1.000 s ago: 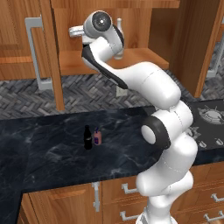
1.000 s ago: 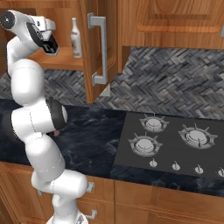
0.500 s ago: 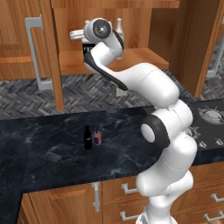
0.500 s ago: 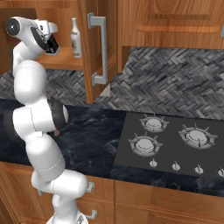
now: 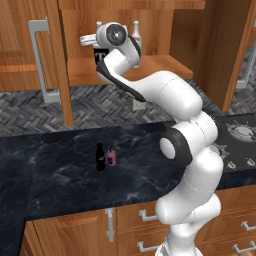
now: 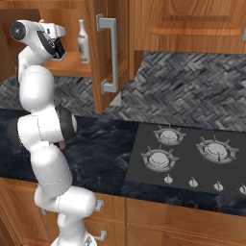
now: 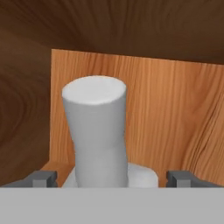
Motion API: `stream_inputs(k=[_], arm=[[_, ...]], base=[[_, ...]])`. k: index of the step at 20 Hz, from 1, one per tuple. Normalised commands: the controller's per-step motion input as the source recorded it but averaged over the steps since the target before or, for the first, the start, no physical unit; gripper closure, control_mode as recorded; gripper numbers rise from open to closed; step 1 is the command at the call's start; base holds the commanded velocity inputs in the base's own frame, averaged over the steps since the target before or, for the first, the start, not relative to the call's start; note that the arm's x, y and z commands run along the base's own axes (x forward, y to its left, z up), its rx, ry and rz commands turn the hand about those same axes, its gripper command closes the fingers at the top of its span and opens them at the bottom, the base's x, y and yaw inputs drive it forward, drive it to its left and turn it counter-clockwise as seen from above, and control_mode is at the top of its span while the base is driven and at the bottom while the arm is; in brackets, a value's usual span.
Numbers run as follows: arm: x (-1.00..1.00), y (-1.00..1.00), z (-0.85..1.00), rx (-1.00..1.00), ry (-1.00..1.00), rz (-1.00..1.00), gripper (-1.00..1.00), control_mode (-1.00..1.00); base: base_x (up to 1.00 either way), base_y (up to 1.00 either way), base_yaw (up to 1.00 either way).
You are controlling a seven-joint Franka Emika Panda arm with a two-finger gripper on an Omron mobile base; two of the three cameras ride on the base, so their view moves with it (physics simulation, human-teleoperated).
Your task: Sort all alcoholic drinks to one cabinet, and non-alcoholic drinks to the other.
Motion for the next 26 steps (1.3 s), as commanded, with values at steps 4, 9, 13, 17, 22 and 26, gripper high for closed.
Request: stream_inputs(k=[4,9,13,17,22,26], arm=[[0.18,0.01,0.00,0.00,0.00,0.00,-1.00,-1.00],[0.19,0.01,0.00,0.00,0.00,0.00,-1.00,-1.00],[0.14,0.00,0.00,0.00,0.00,0.00,-1.00,-1.00],[0.15,0.00,0.00,0.00,0.00,0.00,-1.00,-1.00],[0.03,0.00,0.00,0.00,0.00,0.00,-1.00,-1.00],[-0.14,0.00,0.07,0.00,0.00,0.00,-1.00,-1.00]], base=[[0.00,0.00,0.00],[0.00,0.00,0.00],[0.00,0.00,0.00],[0.00,0.00,0.00],[0.00,0.00,0.00],[0.00,0.00,0.00]])
